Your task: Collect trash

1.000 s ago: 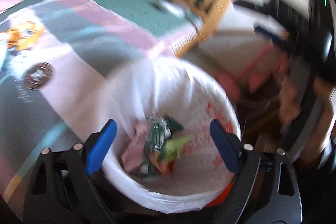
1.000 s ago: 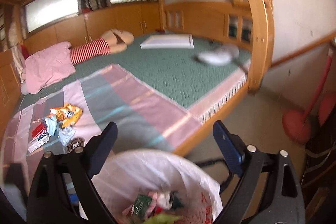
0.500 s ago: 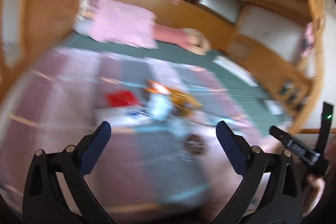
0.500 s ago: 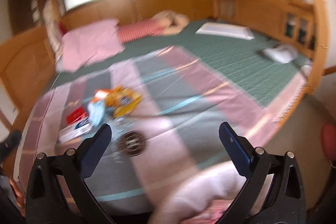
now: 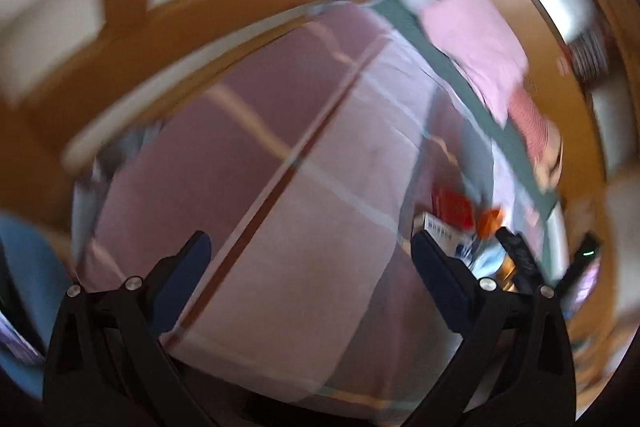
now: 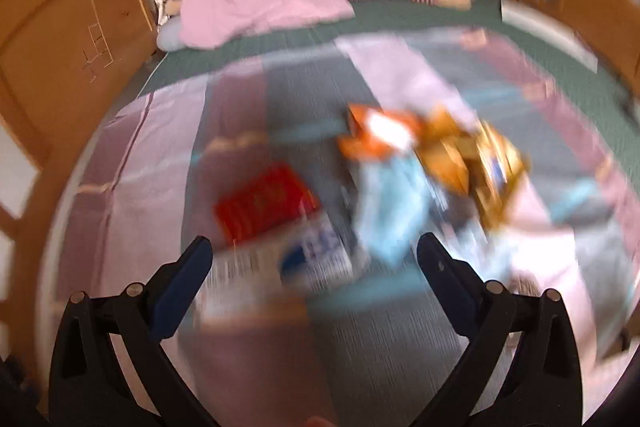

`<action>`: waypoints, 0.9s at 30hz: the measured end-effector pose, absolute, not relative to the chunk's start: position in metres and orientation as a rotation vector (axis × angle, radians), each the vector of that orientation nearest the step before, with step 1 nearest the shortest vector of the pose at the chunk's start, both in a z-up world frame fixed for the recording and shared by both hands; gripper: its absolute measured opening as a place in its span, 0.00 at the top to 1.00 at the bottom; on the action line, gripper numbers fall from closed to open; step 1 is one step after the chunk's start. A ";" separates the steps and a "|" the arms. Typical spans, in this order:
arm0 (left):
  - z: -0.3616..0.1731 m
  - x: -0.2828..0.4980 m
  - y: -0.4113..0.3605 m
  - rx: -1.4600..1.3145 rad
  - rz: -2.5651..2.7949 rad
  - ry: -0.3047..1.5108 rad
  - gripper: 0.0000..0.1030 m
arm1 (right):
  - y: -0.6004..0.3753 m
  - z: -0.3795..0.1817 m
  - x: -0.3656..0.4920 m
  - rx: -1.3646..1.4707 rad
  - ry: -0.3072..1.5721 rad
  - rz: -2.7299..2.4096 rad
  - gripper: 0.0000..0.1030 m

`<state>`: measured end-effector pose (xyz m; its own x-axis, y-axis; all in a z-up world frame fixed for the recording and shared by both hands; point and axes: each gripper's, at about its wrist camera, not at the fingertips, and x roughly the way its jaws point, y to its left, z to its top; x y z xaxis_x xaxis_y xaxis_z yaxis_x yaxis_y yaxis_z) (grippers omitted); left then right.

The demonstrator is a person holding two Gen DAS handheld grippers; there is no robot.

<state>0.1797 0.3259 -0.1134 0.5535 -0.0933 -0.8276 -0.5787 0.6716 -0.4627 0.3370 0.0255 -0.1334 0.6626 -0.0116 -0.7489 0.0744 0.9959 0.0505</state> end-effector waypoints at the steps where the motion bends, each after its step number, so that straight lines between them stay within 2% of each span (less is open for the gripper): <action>1: -0.119 0.176 0.330 -0.864 0.322 0.960 0.04 | 0.032 -0.137 0.346 0.060 0.845 -0.040 0.03; 5: -0.121 0.177 0.321 -0.810 0.288 0.962 0.04 | 0.050 -0.172 0.391 -0.018 0.906 -0.045 0.03; 8: -0.121 0.184 0.305 -0.712 0.267 0.988 0.04 | 0.042 -0.203 0.410 0.028 0.995 -0.049 0.03; 11: -0.124 0.189 0.292 -0.682 0.235 1.022 0.04 | 0.032 -0.213 0.413 0.150 1.045 0.052 0.03; 13: -0.125 0.193 0.289 -0.678 0.237 1.037 0.04 | 0.041 -0.217 0.412 0.118 1.101 0.132 0.03; 16: -0.126 0.192 0.287 -0.704 0.246 1.038 0.04 | 0.068 -0.221 0.395 -0.111 1.072 0.160 0.13; 17: -0.127 0.192 0.286 -0.703 0.245 1.040 0.04 | 0.070 -0.219 0.389 -0.111 1.061 0.187 0.22; 18: -0.127 0.192 0.285 -0.695 0.246 1.043 0.04 | 0.070 -0.217 0.385 -0.104 1.070 0.206 0.26; 20: -0.129 0.193 0.286 -0.684 0.260 1.048 0.04 | 0.070 -0.212 0.376 -0.096 1.098 0.253 0.40; 27: -0.131 0.189 0.299 -0.763 0.300 1.021 0.04 | 0.089 -0.202 0.319 -0.155 1.247 0.468 0.42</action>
